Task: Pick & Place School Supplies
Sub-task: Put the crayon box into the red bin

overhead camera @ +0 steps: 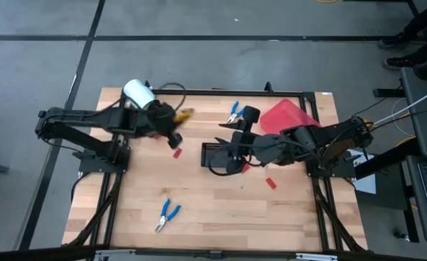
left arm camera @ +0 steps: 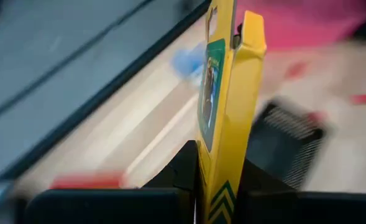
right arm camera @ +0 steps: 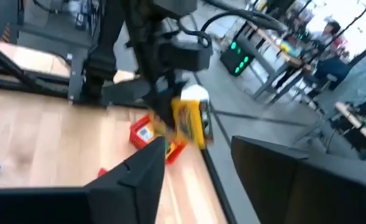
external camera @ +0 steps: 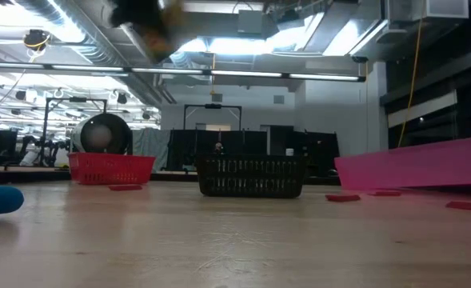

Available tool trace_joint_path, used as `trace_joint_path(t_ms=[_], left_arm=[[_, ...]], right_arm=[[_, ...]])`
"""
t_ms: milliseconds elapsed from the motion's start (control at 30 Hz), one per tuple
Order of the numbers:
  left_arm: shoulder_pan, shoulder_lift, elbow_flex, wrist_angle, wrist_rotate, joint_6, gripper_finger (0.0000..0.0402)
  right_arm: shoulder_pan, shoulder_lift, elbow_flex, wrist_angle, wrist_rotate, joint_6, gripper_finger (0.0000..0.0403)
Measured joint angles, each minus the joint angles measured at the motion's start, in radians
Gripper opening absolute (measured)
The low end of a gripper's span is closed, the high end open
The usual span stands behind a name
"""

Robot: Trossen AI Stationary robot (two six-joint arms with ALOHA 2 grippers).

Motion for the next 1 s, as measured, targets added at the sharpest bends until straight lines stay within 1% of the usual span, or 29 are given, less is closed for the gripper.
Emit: trace_joint_path(t_ms=[67,133,167,200,300,333,367,467,500,600,667,800,1000], left_arm=[[0.062,-0.006,-0.001,-0.154,0.0,-0.044,0.0026],[0.129,-0.006,-0.005,-0.25,0.01,-0.029,0.0026],[0.167,-0.008,-0.017,-0.263,0.035,0.002,0.0026],[0.21,-0.011,-0.036,-0.258,0.088,0.046,0.0026],[0.333,-0.035,-0.122,-0.168,0.271,0.182,0.0026],[0.368,-0.042,-0.155,-0.132,0.305,0.22,0.0026],[0.398,-0.047,-0.188,-0.109,0.311,0.257,0.0026],[0.473,-0.043,-0.273,-0.109,0.249,0.333,0.0026],[0.491,-0.039,-0.299,-0.101,0.247,0.343,0.0026],[0.532,-0.038,-0.37,-0.072,0.297,0.371,0.0026],[0.544,-0.036,-0.386,-0.05,0.32,0.382,0.0026],[0.56,-0.019,-0.385,-0.037,0.316,0.394,0.0026],[0.562,-0.011,-0.385,-0.031,0.316,0.397,0.0026]], right_arm=[[-0.018,0.0,0.0,-0.04,-0.017,0.05,0.0198],[-0.04,0.0,-0.001,-0.069,-0.061,0.097,0.02],[-0.049,0.0,-0.001,-0.073,-0.093,0.112,0.02],[-0.058,0.0,-0.001,-0.072,-0.128,0.12,0.02],[-0.071,0.0,-0.001,-0.076,-0.208,0.147,0.0201],[-0.071,0.0,-0.001,-0.086,-0.222,0.156,0.0201],[-0.071,0.0,-0.001,-0.099,-0.227,0.167,0.0201],[-0.065,-0.001,-0.001,-0.146,-0.227,0.199,0.0201],[-0.062,-0.001,-0.001,-0.155,-0.227,0.215,0.0201],[-0.044,-0.002,-0.001,-0.168,-0.227,0.253,0.0201],[-0.03,-0.002,-0.001,-0.169,-0.224,0.273,0.0201],[-0.016,-0.002,-0.001,-0.169,-0.214,0.304,0.0201],[0.003,-0.002,-0.001,-0.169,-0.169,0.319,0.0201]])
